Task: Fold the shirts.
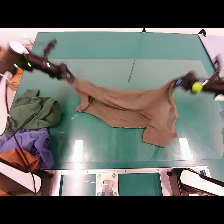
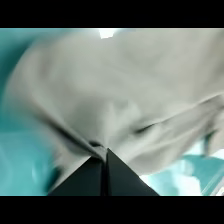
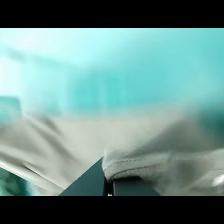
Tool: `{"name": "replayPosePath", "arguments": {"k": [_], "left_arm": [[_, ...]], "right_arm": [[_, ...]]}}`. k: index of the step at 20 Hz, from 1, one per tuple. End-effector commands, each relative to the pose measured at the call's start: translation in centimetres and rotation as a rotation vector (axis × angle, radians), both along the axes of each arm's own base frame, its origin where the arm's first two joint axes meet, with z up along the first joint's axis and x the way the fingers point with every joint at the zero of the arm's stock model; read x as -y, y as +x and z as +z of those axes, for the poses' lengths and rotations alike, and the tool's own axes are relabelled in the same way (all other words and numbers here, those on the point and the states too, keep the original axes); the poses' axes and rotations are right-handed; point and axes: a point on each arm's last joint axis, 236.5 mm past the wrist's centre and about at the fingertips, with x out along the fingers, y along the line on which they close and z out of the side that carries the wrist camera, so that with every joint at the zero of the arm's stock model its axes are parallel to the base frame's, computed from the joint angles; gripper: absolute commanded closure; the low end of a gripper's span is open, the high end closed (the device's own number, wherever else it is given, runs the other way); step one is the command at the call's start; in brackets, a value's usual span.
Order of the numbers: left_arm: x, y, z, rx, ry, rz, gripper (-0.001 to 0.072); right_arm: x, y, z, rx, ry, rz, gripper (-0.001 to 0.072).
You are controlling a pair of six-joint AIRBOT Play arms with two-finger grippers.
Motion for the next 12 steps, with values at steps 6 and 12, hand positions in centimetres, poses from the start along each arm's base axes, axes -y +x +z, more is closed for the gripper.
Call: {"name": "replayPosePath", "arguments": {"k": [6,12], "left_arm": [[3.0,-8.4,40.6,1.013,-0.329,0.088,0.0676],[2.6,-24.8,50.6,1.431,-0.235,0.108,0.0676]], "right_arm": [[1.0,-9.0,41.0,0.863,-0.273,-0.137,0.0692],[-1.3,-18.0,47.1,1.043,-0.521,-0.296,0.0692]]}}
